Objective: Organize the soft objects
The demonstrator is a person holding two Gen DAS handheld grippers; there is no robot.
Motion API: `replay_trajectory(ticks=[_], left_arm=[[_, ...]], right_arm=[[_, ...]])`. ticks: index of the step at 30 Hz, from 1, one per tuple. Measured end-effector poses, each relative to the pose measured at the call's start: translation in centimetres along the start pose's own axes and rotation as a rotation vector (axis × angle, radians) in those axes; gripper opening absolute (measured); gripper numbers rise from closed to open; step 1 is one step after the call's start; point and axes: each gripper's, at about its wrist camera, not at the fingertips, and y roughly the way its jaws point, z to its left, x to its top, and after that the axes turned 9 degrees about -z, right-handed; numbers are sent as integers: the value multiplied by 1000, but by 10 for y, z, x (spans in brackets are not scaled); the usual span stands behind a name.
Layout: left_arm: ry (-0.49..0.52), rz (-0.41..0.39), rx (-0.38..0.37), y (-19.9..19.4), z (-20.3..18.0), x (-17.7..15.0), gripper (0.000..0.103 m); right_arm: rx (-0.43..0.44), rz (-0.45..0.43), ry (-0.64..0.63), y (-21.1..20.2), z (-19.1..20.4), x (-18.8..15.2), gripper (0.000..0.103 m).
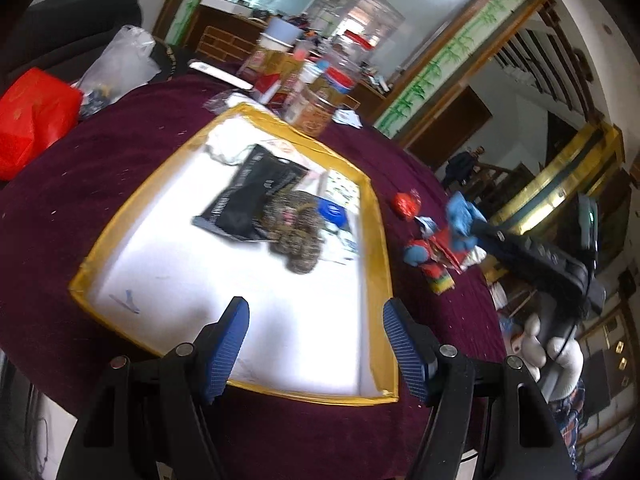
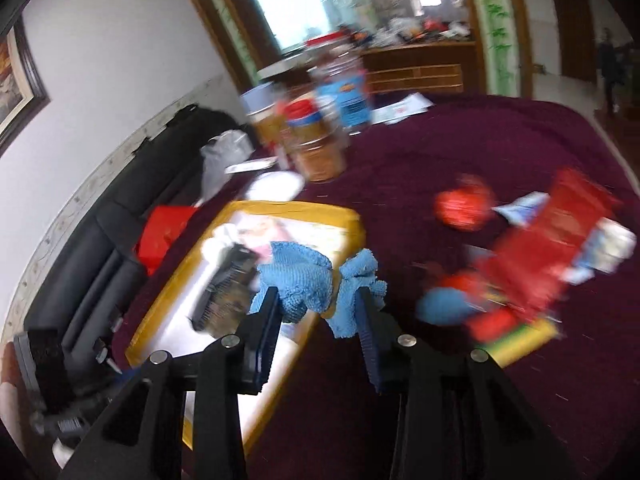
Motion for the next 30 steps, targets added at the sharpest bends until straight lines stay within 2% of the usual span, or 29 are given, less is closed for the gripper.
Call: replay_trajectory(ticks=[3, 7, 9, 10, 13, 15, 16, 25, 26, 30], left_arm=[[38, 19, -21, 7, -19, -4, 73], [106, 58, -48, 19, -52, -13, 73], [145, 71, -53, 22, -67, -18, 73], [163, 77, -54, 23, -74, -20, 73], [210, 92, -48, 28, -94, -26, 73], [232, 97, -40, 31, -104, -28, 73], [244, 100, -36, 33, -109, -29, 73], [383, 114, -21, 72, -173, -26, 73], [406, 117, -17, 78, -181, -24, 75], [487, 141, -14, 111, -209, -15, 79]], right_arm=[[-70, -17, 17, -37, -38, -17, 37], [-190, 8, 43, -54, -82, -46, 40], [-234, 16, 82, -59, -105, -56, 54], [-250, 19, 107, -61, -117, -61, 56], [-240, -3, 167, -71, -143, -69, 62], [-244, -30, 192, -77, -154, -68, 72], [-248, -52, 208, -81, -162, -66, 73], [-259, -186, 368, -72, -226, -34, 73], [-262, -197, 381, -71, -233, -31, 73], [-235, -259, 450, -72, -261, -37, 73]])
